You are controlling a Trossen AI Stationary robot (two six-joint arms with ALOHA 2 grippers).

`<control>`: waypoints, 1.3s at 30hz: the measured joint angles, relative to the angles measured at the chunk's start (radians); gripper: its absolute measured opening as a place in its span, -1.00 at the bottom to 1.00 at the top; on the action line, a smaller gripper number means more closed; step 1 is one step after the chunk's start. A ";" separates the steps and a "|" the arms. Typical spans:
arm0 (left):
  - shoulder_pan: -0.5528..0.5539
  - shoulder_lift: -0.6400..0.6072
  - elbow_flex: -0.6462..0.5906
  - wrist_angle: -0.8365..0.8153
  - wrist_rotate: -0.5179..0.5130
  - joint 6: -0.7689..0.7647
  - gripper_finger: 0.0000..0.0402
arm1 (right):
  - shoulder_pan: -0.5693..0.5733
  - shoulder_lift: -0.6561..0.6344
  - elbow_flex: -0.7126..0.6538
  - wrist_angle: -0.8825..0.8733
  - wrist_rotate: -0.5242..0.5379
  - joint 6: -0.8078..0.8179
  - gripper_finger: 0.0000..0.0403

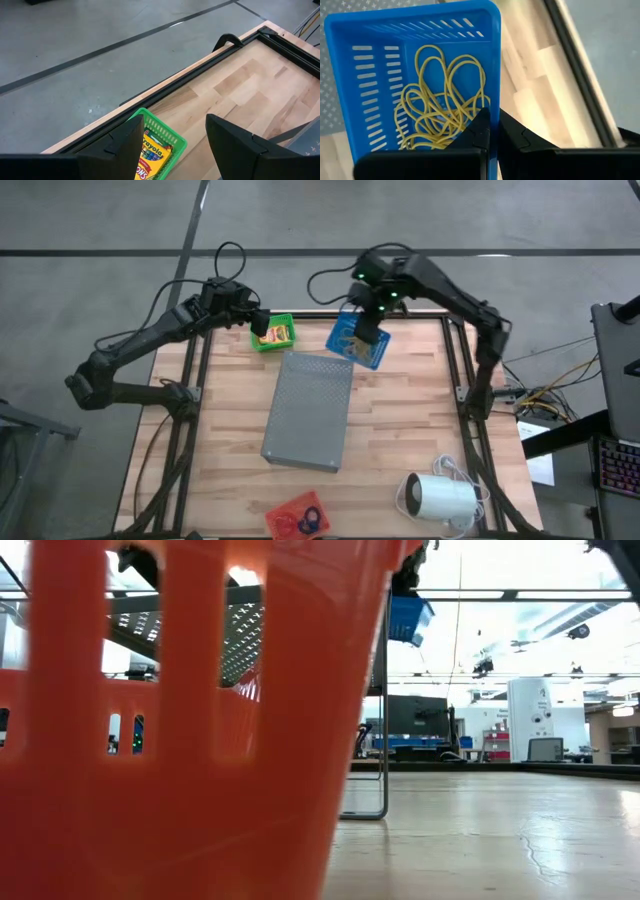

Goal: Pick & Place Office Desk Supplies
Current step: Put the blue basket on the shelf

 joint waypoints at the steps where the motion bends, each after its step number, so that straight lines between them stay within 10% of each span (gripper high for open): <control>1: 0.000 0.000 0.000 0.000 0.000 0.000 0.10 | 0.004 0.030 0.034 -0.017 -0.003 -0.003 -0.96; 8: 0.000 0.000 0.000 0.000 0.000 0.000 0.10 | 0.026 0.181 0.228 -0.044 -0.071 -0.078 -0.96; 39: 0.000 0.000 -0.007 -0.009 0.000 0.003 0.10 | 0.155 0.332 0.209 0.077 -0.132 -0.045 -0.96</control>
